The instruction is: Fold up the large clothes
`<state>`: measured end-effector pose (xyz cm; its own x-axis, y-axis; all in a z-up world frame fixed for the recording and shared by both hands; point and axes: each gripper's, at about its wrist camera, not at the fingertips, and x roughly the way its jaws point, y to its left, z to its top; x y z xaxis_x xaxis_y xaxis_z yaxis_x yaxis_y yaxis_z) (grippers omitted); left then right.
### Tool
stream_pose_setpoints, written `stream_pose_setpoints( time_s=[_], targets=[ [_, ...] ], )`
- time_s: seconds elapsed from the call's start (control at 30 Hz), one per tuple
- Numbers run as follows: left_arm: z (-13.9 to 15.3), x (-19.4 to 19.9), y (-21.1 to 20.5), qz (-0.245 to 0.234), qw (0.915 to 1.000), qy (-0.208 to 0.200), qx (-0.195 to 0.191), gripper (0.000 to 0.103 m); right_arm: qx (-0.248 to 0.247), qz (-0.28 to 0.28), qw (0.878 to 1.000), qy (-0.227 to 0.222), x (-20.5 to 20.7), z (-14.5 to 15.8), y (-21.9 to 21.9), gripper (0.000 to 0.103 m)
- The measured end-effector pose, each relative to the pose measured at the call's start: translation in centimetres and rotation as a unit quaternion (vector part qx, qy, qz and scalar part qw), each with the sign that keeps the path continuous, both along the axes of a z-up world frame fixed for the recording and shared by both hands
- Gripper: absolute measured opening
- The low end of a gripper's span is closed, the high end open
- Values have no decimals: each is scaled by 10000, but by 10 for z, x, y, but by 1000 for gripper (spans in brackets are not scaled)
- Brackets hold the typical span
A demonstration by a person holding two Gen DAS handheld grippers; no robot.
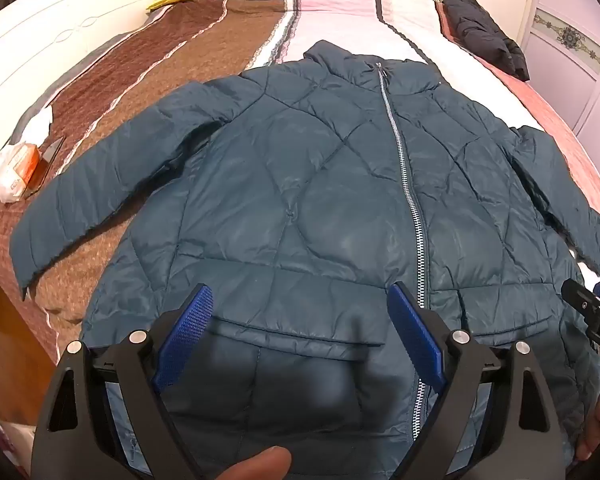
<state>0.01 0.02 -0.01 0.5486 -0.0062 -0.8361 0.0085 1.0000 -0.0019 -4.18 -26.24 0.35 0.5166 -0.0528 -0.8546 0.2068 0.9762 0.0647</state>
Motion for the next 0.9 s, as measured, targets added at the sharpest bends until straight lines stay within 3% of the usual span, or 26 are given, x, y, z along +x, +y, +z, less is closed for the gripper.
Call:
stream_pose_setpoints(
  time_s=[0.9],
  targets=[
    [0, 0, 0, 0, 10000, -20, 29, 86, -16, 1, 10000, 14, 1, -1, 2, 88]
  ],
)
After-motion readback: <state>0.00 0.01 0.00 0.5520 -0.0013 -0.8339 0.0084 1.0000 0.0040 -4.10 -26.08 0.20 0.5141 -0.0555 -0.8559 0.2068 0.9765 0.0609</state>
